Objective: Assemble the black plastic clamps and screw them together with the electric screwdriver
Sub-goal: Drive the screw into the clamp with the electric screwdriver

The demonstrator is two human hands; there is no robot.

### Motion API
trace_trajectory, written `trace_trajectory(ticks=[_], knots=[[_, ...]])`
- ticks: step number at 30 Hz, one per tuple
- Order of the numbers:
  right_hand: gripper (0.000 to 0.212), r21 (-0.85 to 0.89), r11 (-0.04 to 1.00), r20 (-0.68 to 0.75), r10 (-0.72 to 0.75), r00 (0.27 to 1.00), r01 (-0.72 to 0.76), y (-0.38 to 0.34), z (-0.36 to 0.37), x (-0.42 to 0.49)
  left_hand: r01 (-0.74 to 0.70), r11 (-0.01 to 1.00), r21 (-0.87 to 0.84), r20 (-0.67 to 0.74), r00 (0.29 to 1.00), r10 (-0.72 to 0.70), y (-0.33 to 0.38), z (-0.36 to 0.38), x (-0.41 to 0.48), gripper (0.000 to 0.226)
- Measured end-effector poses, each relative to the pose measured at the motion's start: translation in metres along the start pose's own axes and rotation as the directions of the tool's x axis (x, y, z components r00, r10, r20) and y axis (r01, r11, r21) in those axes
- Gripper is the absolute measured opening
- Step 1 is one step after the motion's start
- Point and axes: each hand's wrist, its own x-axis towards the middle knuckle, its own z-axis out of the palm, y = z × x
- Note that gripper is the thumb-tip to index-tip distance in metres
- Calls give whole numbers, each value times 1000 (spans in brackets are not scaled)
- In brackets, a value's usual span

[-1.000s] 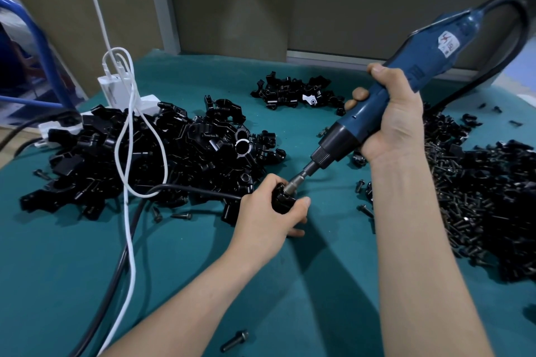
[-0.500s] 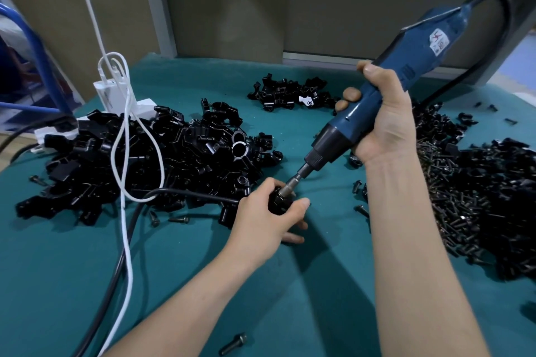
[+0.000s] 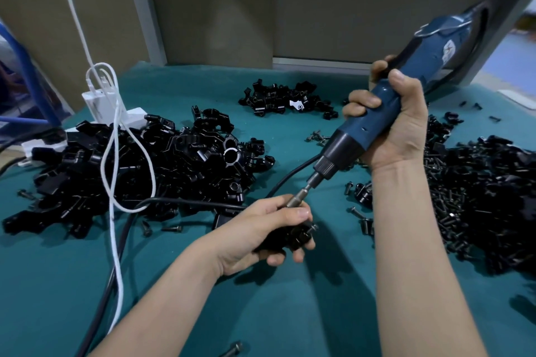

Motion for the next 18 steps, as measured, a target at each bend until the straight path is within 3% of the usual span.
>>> trace_trajectory(ticks=[7,13,18], knots=[[7,-38,999,-55,12,998,-14,-6,-5,2,77,994,80,15,997,-78,-2,-2,-3,15],[7,-60,998,-126,-14,992,7,-24,-18,0,5,997,-78,-139,990,-16,1,-7,0,21],[4,-97,995,-124,-21,992,9,-22,-12,0,18,994,-106,-134,990,-32,-1,-8,1,15]])
